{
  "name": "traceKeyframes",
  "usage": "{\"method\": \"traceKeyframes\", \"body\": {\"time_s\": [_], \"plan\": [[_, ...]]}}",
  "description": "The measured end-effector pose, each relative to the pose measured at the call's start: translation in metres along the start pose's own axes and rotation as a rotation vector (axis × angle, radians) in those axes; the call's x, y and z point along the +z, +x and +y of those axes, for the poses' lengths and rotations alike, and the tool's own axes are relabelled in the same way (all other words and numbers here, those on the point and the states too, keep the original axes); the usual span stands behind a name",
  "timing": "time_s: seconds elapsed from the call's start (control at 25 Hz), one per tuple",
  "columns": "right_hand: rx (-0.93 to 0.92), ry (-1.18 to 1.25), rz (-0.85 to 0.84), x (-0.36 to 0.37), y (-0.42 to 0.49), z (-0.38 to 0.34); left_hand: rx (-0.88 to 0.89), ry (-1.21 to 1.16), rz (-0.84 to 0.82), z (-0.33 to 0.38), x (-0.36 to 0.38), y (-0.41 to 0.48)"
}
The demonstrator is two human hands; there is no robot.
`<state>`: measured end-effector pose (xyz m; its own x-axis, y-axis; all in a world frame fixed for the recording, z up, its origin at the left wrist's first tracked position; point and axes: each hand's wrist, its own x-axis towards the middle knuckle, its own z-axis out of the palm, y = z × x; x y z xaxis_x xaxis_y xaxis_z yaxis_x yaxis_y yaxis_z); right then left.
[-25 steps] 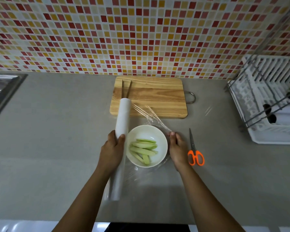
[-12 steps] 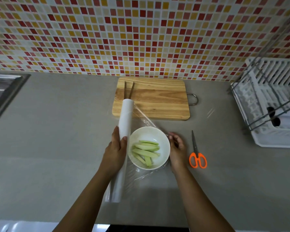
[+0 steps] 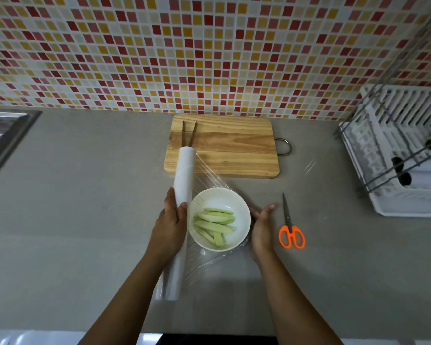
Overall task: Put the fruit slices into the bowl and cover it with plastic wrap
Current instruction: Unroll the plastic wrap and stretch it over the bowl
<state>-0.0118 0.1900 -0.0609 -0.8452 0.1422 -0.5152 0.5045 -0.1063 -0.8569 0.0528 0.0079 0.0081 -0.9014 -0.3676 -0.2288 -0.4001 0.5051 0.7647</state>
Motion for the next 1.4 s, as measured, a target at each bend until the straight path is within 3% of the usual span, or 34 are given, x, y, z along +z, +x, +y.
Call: {"method": "traceKeyframes", "body": {"time_s": [0.16, 0.32, 0.44, 0.6, 0.8, 1.04, 1.4], "plan": [[-0.067, -0.094, -0.073, -0.002, -0.005, -0.003, -0.008, 0.006, 0.003, -0.001, 0.001, 0.0], [-0.3, -0.343, 0.013, 0.001, -0.008, 0.0, -0.015, 0.01, -0.011, -0.001, 0.0, 0.001], [-0.444, -0.28, -0.079, 0.006, -0.006, -0.004, -0.014, 0.006, -0.013, -0.001, 0.001, 0.0], [-0.3, -0.159, -0.154, 0.012, -0.006, 0.004, -0.014, 0.029, -0.023, -0.002, 0.001, 0.002], [-0.175, -0.253, 0.022, 0.013, -0.009, -0.002, -0.117, -0.021, -0.017, -0.011, -0.001, 0.007], [-0.203, -0.404, 0.062, 0.013, -0.009, -0.003, -0.205, -0.088, -0.049, -0.017, -0.002, 0.011], [-0.222, -0.324, 0.077, 0.012, -0.006, 0.001, -0.201, -0.157, -0.107, -0.018, 0.0, 0.007]]}}
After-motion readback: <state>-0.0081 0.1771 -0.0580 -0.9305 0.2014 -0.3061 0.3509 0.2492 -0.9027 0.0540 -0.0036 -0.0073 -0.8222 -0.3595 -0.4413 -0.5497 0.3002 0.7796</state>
